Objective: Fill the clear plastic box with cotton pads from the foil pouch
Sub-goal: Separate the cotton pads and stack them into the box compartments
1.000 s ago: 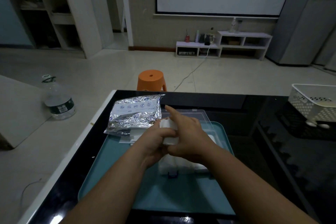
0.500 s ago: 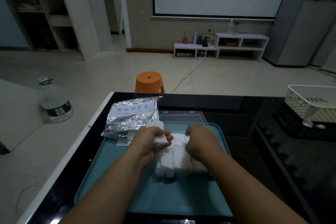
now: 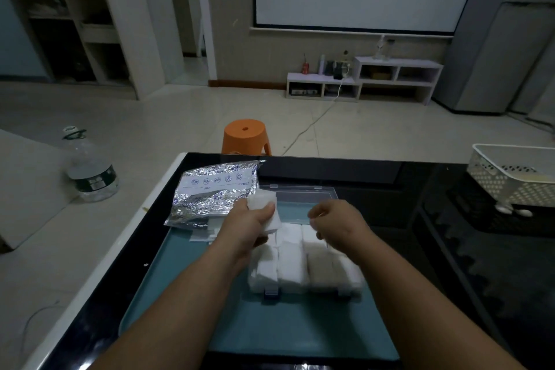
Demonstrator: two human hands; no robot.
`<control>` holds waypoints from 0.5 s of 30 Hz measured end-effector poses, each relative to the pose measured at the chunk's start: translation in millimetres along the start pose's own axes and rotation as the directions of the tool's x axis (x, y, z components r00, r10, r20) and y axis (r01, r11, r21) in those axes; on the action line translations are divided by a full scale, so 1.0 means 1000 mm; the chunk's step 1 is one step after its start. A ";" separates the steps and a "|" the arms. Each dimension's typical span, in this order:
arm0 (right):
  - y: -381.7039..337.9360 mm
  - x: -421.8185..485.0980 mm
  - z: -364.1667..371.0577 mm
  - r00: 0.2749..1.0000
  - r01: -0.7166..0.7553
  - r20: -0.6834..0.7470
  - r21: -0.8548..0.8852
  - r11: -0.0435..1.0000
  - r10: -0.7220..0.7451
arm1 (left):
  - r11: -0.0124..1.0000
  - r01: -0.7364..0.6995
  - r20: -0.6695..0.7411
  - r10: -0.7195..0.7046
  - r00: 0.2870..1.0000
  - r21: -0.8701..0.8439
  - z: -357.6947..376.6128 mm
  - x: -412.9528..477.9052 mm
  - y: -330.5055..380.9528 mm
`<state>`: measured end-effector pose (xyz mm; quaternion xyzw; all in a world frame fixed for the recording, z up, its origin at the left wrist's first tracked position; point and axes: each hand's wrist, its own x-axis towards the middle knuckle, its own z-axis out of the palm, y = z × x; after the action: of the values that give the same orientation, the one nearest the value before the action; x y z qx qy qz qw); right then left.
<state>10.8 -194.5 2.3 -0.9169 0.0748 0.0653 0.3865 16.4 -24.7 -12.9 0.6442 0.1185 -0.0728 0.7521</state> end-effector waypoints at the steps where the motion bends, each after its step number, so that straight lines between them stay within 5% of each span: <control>1: -0.001 -0.001 -0.005 1.000 -0.007 0.010 0.130 0.991 0.006 | 1.000 0.009 0.010 -0.009 1.000 0.006 0.004 -0.001 0.001; 5: 0.002 -0.001 -0.017 0.992 -0.046 0.129 0.414 0.909 -0.008 | 0.997 0.062 0.031 -0.061 0.998 -0.040 0.028 0.001 0.005; 8: 0.005 -0.002 -0.024 0.984 -0.072 0.179 0.461 0.884 -0.014 | 0.996 0.082 0.098 -0.079 0.992 -0.029 0.049 0.004 0.006; 15: 0.017 0.004 -0.033 0.989 -0.080 -0.093 0.320 0.944 0.116 | 0.994 0.052 0.144 -0.066 0.987 0.095 0.078 0.013 -0.001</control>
<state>13.2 -230.4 12.8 -0.8408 0.1511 0.0209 0.5194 35.1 -101.7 -6.3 0.6670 0.0784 -0.1478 0.7261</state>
